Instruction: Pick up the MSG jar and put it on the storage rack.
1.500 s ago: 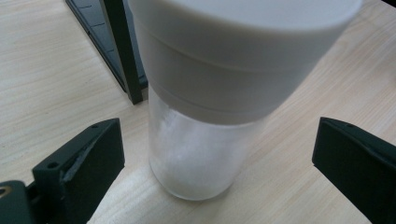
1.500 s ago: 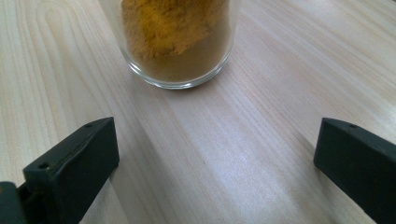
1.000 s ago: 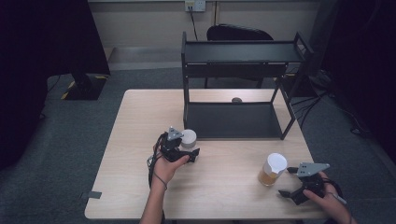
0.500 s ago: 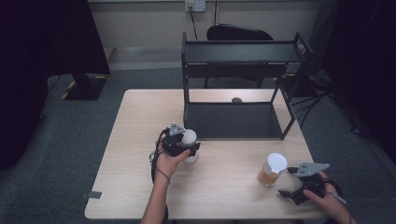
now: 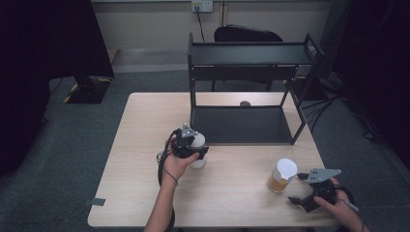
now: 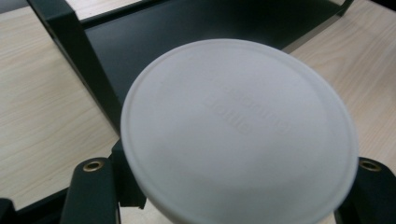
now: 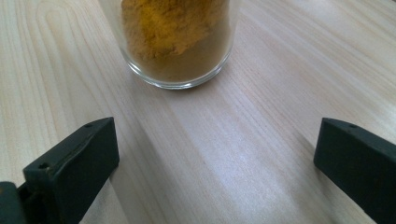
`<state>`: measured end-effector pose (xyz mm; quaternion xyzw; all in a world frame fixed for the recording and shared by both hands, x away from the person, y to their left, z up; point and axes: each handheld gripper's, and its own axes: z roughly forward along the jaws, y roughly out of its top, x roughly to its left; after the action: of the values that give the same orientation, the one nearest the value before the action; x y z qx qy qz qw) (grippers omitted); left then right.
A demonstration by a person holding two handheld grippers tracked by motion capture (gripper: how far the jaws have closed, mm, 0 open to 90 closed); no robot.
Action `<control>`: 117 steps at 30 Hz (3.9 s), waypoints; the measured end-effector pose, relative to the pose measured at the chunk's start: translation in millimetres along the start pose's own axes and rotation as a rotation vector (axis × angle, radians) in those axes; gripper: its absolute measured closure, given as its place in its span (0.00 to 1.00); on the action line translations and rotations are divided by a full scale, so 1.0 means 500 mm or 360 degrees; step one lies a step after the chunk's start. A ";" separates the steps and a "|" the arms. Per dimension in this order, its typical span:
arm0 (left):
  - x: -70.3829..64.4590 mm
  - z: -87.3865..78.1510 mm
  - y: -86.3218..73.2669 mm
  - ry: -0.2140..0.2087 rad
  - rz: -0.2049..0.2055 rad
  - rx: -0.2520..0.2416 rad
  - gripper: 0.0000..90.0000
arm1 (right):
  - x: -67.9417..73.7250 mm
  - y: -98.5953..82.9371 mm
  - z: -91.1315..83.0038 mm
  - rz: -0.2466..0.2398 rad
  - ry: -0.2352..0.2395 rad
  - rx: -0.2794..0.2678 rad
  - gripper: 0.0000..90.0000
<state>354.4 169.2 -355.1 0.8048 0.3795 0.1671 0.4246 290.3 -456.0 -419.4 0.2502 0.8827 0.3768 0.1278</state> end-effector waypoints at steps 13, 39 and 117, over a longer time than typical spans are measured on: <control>0.007 -0.002 0.052 -0.0092 -0.0001 -0.0014 0.38 | 0.000 0.000 0.000 0.0000 0.0000 0.0000 0.00; 0.002 0.001 0.163 -0.0159 0.0060 -0.0026 0.38 | 0.000 0.000 0.000 0.0000 0.0000 0.0000 0.00; -0.016 -0.111 0.487 -0.0169 0.0138 -0.0100 0.38 | 0.000 0.000 0.000 0.0001 0.0001 0.0001 0.00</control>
<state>430.5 108.9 -124.9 0.8146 0.3159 0.1541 0.4615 290.4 -456.0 -419.3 0.2504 0.8827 0.3767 0.1275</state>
